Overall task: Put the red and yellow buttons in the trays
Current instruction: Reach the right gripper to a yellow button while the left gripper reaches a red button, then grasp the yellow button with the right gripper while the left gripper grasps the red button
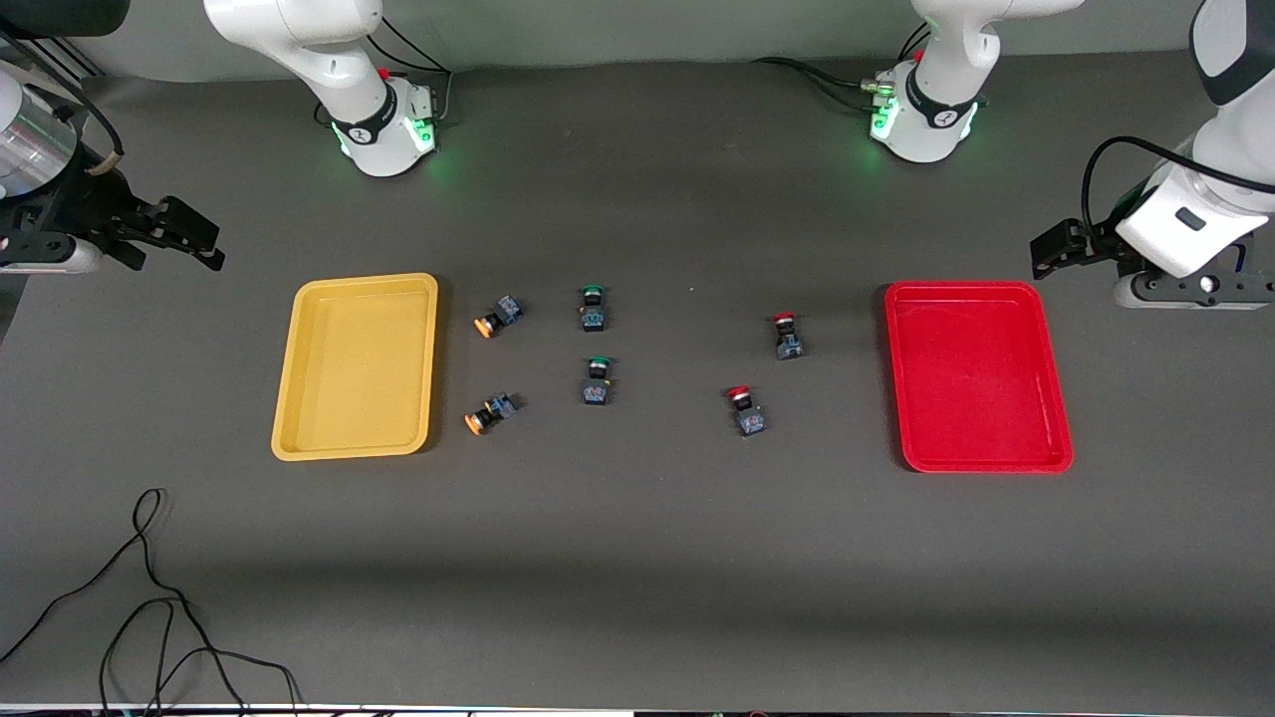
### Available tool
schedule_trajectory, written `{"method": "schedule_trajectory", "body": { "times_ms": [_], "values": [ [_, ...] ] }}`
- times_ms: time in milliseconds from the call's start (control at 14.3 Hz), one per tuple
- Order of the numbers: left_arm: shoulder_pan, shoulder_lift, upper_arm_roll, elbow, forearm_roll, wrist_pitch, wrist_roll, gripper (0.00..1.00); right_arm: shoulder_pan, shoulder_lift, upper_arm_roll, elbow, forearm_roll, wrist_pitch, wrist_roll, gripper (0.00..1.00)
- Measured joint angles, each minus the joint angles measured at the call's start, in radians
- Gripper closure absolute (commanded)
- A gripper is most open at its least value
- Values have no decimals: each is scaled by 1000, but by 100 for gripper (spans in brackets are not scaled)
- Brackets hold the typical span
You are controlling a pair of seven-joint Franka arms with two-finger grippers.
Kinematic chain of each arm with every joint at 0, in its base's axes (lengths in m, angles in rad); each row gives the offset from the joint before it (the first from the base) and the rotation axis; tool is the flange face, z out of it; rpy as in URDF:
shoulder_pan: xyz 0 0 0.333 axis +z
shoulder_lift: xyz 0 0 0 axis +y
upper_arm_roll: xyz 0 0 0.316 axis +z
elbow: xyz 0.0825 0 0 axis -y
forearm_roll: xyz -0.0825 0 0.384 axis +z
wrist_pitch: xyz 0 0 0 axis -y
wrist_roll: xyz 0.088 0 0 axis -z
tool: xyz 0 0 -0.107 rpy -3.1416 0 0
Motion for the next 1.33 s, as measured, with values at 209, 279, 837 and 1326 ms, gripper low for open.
{"method": "schedule_trajectory", "body": {
  "times_ms": [209,279,837,1326],
  "values": [
    [0,1,-1,0,0,0,0,0,0,5,0,0,0,0,0,0],
    [0,1,-2,0,0,0,0,0,0,11,0,-1,0,0,0,0],
    [-123,15,-21,-10,-74,27,-157,0,5,247,268,-182,11,333,529,0],
    [-367,275,-51,-81,-72,304,-419,0,39,506,369,-384,11,684,992,0]
  ]
}}
